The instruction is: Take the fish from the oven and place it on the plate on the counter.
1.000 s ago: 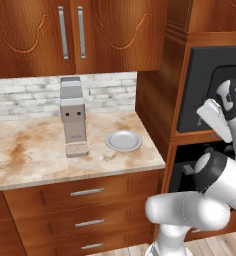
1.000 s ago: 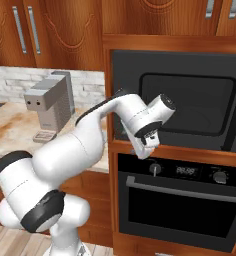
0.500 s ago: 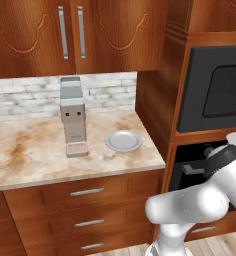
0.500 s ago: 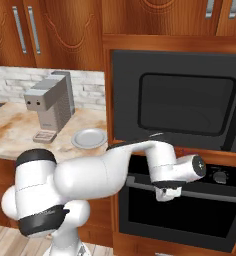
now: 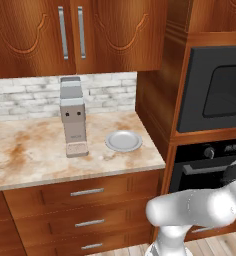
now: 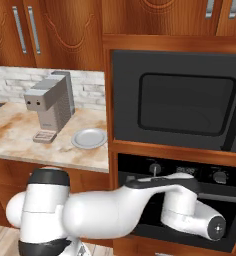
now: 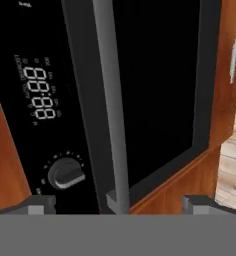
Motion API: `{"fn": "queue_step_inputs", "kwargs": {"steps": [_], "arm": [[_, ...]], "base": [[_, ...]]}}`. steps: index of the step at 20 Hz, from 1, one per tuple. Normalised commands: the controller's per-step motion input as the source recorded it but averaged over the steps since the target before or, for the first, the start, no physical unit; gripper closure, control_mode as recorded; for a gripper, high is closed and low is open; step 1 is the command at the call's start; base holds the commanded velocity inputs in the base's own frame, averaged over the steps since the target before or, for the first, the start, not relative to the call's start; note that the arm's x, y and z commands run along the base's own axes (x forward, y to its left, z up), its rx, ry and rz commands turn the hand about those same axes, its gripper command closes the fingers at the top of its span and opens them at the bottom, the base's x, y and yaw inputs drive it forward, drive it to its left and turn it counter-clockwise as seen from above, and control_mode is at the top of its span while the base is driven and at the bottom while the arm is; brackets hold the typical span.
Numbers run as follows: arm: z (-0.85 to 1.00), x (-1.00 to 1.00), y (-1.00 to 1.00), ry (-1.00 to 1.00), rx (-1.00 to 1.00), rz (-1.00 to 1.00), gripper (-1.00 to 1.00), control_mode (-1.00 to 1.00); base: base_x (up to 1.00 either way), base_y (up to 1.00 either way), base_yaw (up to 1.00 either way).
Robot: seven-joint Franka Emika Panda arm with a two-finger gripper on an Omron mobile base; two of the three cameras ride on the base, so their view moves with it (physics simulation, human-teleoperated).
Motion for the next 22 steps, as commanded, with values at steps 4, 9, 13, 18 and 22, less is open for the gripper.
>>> {"fn": "queue_step_inputs", "kwargs": {"steps": [4,9,13,18,22], "arm": [[-0.23,-0.05,-0.25,-0.22,0.0,-0.21,-1.0,-1.0],[-0.21,0.08,0.0,-0.11,0.0,-0.19,-1.0,-1.0],[-0.16,0.12,0.02,0.0,-0.04,-0.18,-1.0,-1.0],[-0.03,0.48,0.2,0.0,-0.08,-0.15,-1.0,-1.0],[0.0,0.48,0.36,0.0,-0.07,-0.09,-1.0,-1.0]], "base": [[0.0,0.0,0.0],[0.0,0.0,0.0],[0.0,0.0,0.0],[0.0,0.0,0.0],[0.0,0.0,0.0]]}}
